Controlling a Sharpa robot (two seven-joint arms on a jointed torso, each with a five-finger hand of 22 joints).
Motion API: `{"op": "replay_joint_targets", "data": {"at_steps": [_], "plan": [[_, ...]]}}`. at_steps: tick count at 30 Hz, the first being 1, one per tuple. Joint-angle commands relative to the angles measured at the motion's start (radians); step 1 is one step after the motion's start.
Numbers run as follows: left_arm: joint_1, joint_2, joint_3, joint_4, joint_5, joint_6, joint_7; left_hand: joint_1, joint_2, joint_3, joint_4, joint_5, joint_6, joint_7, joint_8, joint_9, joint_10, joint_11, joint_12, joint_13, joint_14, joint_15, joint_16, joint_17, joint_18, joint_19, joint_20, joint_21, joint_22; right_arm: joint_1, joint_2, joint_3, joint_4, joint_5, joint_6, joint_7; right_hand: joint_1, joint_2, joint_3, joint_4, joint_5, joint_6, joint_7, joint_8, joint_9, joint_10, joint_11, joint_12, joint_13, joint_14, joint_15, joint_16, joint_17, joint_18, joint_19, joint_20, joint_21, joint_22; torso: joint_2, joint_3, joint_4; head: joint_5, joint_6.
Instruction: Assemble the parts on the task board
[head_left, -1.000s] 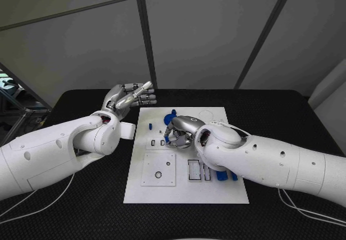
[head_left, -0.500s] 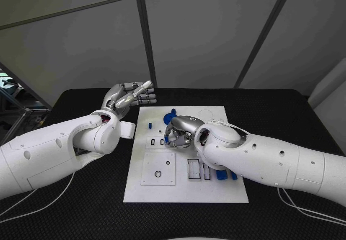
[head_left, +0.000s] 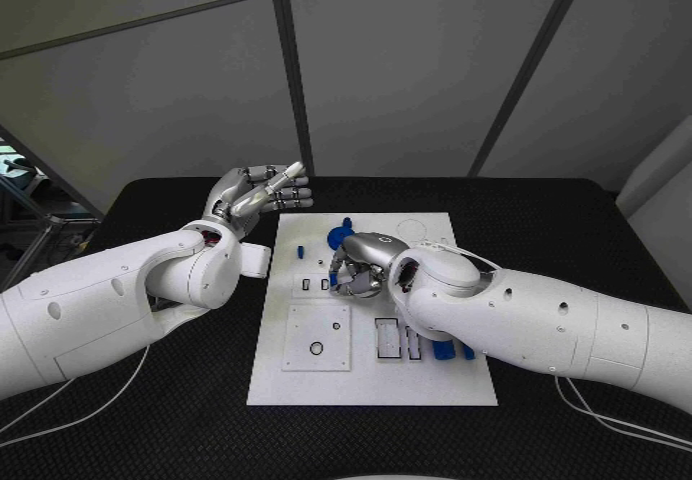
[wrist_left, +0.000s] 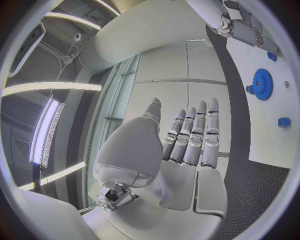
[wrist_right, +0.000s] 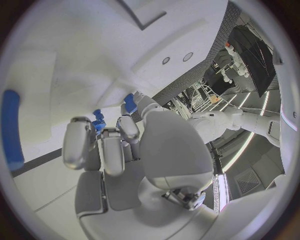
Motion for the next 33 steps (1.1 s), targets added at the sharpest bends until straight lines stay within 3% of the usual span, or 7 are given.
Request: {"op": "replay_joint_targets", "data": {"at_steps": [1, 16, 26, 33], "plan": [[0.002, 0.001, 0.001, 0.0, -0.001, 0.009, 0.005, 0.008, 0.001, 0.002, -0.008, -0.005, 0.004, 0.033, -0.007, 0.001, 0.0, -0.001, 0.0, 0.0, 0.001, 0.008, -0.004, 0.001, -0.034, -0.005, 0.002, -0.005, -0.002, -0.003, -0.001, -0.003, -0.005, -0.012, 0.036, -0.017, -0.009, -0.002, -0.003, -0.001, -0.007, -0.011, 0.003, -0.009, -0.005, -0.01, 0.004, -0.004, -0.002, 0.085, 0.009, -0.003, 0.167, 0.002, -0.005, 0.004, -0.005, -0.001, 0.0, -0.0001, -0.0003, 0.0, 0.0], [0.002, 0.001, 0.001, 0.0, -0.002, 0.006, 0.006, 0.022, 0.012, 0.013, -0.018, -0.002, 0.006, 0.032, -0.008, 0.001, 0.001, -0.001, 0.0, 0.0, 0.003, 0.008, -0.009, 0.002, -0.033, -0.007, 0.003, -0.007, -0.004, -0.003, 0.0, -0.003, -0.009, -0.019, 0.038, -0.018, -0.027, -0.02, -0.007, 0.003, -0.01, -0.055, 0.021, -0.036, -0.017, -0.027, 0.021, -0.014, -0.014, 0.085, 0.023, -0.005, 0.166, 0.004, -0.011, 0.017, -0.012, -0.011, 0.0, 0.0001, -0.0008, 0.001, -0.001], [0.002, 0.001, 0.001, 0.0, -0.002, 0.006, 0.006, 0.022, 0.012, 0.013, -0.018, -0.002, 0.006, 0.032, -0.008, 0.001, 0.001, -0.001, 0.0, 0.0, 0.003, 0.008, -0.009, 0.002, -0.033, -0.007, 0.003, -0.007, -0.004, -0.003, 0.0, -0.003, -0.009, -0.019, 0.037, -0.02, -0.046, -0.033, -0.021, 0.01, -0.014, -0.059, 0.023, -0.04, -0.019, -0.031, 0.024, -0.014, -0.015, 0.084, 0.027, -0.006, 0.165, 0.004, -0.012, 0.022, -0.013, -0.012, 0.0, 0.0, -0.0004, -0.001, -0.002], [0.002, 0.001, 0.001, 0.001, -0.002, 0.008, 0.005, 0.022, 0.012, 0.013, -0.018, -0.002, 0.006, 0.032, -0.008, 0.001, 0.001, -0.001, 0.0, 0.0, 0.003, 0.008, -0.009, 0.002, -0.033, -0.007, 0.003, -0.007, -0.004, -0.003, 0.0, -0.003, -0.007, -0.019, 0.005, -0.019, -0.063, -0.046, -0.046, 0.019, -0.028, -0.085, 0.027, -0.055, -0.024, -0.039, 0.028, -0.017, -0.02, 0.085, 0.03, -0.005, 0.167, 0.005, -0.012, 0.026, -0.013, -0.012, 0.0, 0.0002, -0.0007, -0.001, -0.002]]}}
